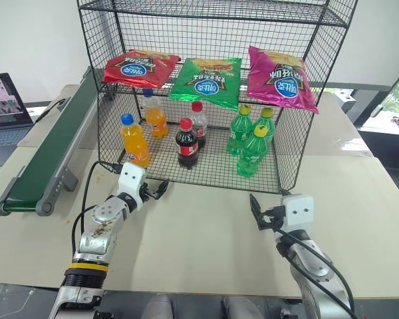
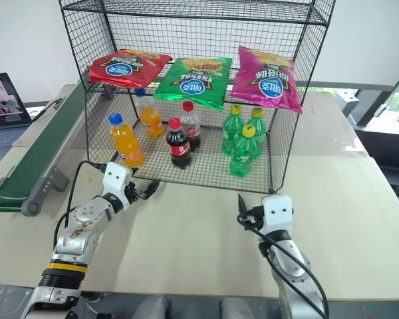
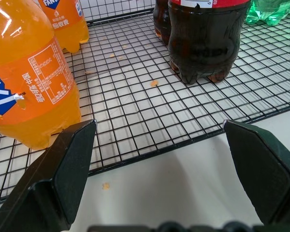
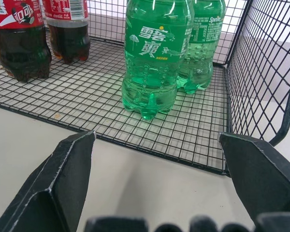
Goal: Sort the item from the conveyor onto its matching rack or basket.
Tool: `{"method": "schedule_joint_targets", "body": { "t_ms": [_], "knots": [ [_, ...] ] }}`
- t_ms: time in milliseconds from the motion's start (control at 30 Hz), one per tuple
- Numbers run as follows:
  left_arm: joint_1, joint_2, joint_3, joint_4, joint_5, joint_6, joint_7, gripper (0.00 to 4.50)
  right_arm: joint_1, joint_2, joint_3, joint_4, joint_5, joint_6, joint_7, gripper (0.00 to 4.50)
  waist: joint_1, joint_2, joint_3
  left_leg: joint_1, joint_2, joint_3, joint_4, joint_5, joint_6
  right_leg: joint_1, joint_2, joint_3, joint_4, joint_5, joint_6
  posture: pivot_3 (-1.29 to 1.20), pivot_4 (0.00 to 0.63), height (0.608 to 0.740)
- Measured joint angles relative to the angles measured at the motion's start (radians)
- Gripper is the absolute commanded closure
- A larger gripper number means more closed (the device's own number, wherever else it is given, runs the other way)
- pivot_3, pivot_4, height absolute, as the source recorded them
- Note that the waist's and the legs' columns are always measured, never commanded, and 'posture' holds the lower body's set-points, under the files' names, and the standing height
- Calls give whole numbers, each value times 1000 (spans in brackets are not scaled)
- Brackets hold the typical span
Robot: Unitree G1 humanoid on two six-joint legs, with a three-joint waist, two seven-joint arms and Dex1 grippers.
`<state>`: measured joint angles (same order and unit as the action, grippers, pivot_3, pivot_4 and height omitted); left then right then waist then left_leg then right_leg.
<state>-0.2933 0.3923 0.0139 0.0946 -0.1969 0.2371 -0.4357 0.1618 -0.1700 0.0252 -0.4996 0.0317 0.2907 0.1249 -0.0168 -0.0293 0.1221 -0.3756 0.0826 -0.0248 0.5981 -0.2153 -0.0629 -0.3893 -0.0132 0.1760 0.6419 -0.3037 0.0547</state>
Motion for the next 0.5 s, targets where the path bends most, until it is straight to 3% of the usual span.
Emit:
{"method": "schedule_joint_targets", "body": {
  "t_ms": [500],
  "knots": [
    [84,6,0,-51,80,-19,40,26,25,-14,-19,-2,-1,0,14,0,1,0,0,0,0,0,0,0,0,0,0,0,0,0,0,0,150,740]
  ]
}}
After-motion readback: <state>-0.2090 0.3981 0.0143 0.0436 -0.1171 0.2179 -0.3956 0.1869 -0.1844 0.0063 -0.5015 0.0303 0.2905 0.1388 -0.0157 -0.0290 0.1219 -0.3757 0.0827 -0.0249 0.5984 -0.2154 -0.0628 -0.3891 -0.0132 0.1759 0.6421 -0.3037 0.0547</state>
